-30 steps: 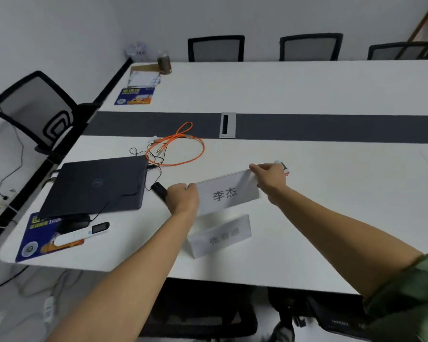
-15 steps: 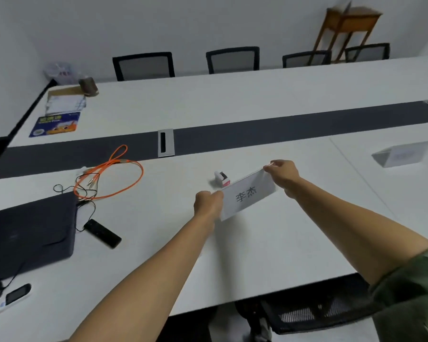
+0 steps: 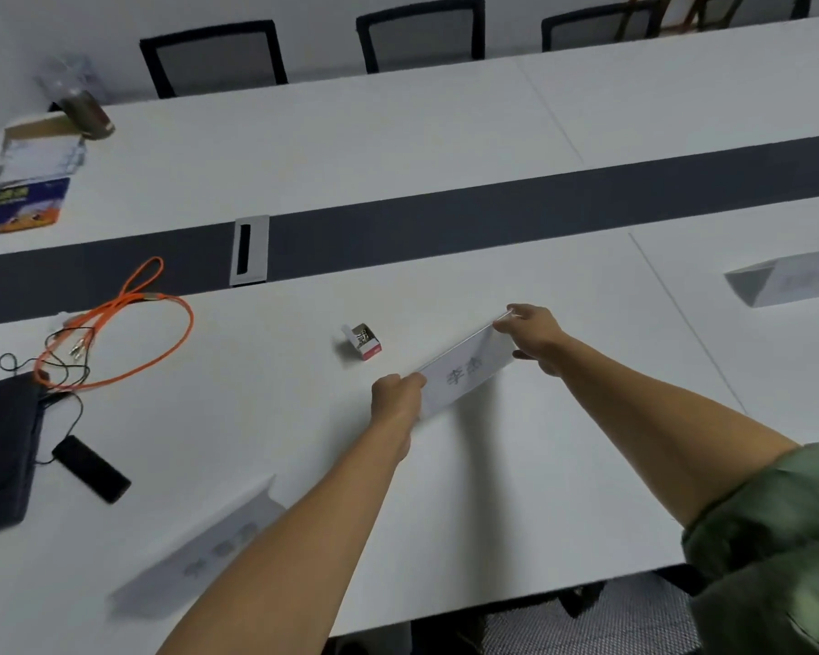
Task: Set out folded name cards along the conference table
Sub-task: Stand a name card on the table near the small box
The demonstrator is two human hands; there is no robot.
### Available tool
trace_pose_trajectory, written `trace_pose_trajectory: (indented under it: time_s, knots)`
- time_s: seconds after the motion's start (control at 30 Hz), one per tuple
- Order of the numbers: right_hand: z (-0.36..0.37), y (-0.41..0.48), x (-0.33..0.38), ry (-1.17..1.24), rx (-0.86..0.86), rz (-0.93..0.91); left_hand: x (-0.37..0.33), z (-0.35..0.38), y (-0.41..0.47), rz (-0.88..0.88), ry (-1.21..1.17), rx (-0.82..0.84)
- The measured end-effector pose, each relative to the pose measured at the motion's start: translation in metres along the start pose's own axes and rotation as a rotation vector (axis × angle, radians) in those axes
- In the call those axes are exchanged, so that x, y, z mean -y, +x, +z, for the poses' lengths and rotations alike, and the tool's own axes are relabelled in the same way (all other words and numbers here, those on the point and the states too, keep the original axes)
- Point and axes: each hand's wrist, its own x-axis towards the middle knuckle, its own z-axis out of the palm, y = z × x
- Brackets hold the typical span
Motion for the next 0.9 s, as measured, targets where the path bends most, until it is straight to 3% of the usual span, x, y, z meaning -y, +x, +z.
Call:
trace_pose_trajectory:
  time_s: [0.33, 0.53, 0.67, 0.9]
  knots:
    - [-0.02, 0.083, -0.004, 0.042, 0.04, 0.017, -0.032, 0.052, 0.067, 0.027, 0.056, -0.047]
    - [-0.024, 0.098, -0.011, 0.022, 0.071, 0.009, -0.034, 0.057, 0.091, 0.008, 0.097, -0.051]
    - [-0.028, 0.1, -0.01, -0.051, 0.004, -0.073, -0.03, 0.065, 0.087, 0.008, 0.073, -0.108]
    - [-0.033, 0.097, -0.018, -0.067, 0.01, -0.065, -0.047, 0.072, 0.092, -0.031, 0.097, -0.045]
